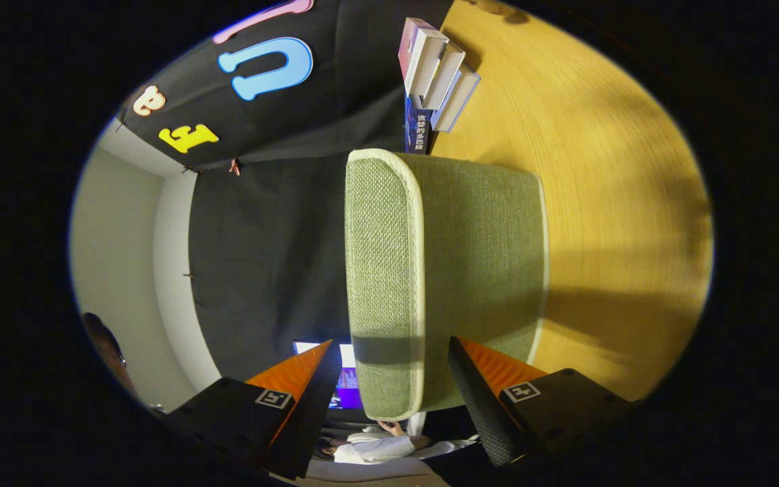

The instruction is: Open the storage box then place both shoes into the box .Put the left shoe in first, then the right shoe, with the right side of both shoes facing outward in a uniform manner.

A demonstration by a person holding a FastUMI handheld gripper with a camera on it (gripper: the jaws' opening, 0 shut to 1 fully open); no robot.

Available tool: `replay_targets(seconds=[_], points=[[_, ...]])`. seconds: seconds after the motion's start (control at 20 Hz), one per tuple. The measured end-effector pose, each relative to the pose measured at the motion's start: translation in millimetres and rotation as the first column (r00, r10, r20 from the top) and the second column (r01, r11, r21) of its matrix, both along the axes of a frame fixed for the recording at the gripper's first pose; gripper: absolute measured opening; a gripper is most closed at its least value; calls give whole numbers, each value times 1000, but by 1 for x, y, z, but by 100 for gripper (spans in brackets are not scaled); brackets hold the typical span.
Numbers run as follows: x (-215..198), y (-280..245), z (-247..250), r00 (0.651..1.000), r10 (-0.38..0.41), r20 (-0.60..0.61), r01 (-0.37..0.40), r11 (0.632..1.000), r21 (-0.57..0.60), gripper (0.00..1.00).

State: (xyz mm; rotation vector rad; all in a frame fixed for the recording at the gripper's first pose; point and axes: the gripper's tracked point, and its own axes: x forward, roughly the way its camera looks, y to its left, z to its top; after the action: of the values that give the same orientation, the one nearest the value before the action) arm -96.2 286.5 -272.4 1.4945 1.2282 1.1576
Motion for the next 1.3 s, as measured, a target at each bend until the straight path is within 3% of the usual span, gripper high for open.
replay_targets(seconds=[0.15, 0.3, 0.35, 0.4, 0.6, 0.7, 1.05, 1.3], points=[[-1, 3, 2, 999, 1, -49, 2, 999, 54, 96], [-2, -1, 0, 995, 27, -97, -19, 996, 83, 74], [-4, -3, -1, 995, 34, -94, -26, 997, 77, 74], [-12, -1, -1, 995, 37, -89, -31, 997, 68, 51], [-5, -21, 9, 1000, 4, -25, -2, 997, 82, 16], [-2, -31, 30, 1000, -19, -10, 20, 991, 131, 10], [9, -31, 106, 988, -92, 126, 71, 984, 161, 10], [18, 9, 174, 959, -113, 262, 75, 985, 153, 10]])
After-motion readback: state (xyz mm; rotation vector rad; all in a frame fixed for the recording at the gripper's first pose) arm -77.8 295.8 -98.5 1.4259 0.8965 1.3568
